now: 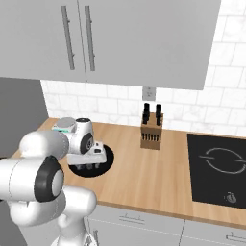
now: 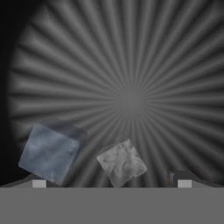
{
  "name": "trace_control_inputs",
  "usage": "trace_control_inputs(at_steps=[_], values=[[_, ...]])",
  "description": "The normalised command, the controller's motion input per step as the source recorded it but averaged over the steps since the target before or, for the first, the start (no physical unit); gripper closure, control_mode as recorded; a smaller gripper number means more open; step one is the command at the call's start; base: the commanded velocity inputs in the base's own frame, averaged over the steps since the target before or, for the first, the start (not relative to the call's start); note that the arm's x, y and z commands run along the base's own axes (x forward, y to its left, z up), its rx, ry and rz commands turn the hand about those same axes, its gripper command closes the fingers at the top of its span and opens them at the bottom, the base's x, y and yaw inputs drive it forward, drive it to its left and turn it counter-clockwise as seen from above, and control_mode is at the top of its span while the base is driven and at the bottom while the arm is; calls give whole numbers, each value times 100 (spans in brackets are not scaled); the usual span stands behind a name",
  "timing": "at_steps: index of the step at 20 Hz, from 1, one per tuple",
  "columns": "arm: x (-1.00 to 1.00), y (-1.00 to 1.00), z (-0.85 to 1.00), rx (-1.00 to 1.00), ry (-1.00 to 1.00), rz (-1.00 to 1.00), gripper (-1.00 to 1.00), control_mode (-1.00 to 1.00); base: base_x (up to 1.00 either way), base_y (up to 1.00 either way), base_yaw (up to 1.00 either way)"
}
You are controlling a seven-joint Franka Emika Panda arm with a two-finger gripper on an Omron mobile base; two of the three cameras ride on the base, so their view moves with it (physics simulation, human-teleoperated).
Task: Grab a lemon wedge from the fridge and one ice cube from the ice bowl, and put them in the glass of lemonade.
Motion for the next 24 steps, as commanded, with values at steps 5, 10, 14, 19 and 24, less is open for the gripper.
trace_control_inputs(at_steps=[5,10,14,19,24], values=[[12,0,-6,0,-1,3,-100,-100,0,0,0],[23,6,-5,0,-7,0,-100,-100,0,0,0],[7,14,0,0,-1,2,-100,-100,0,0,0],[20,2,-1,0,-4,2,-100,-100,0,0,0],[-17,-13,0,1,-1,0,-100,-100,0,0,0]])
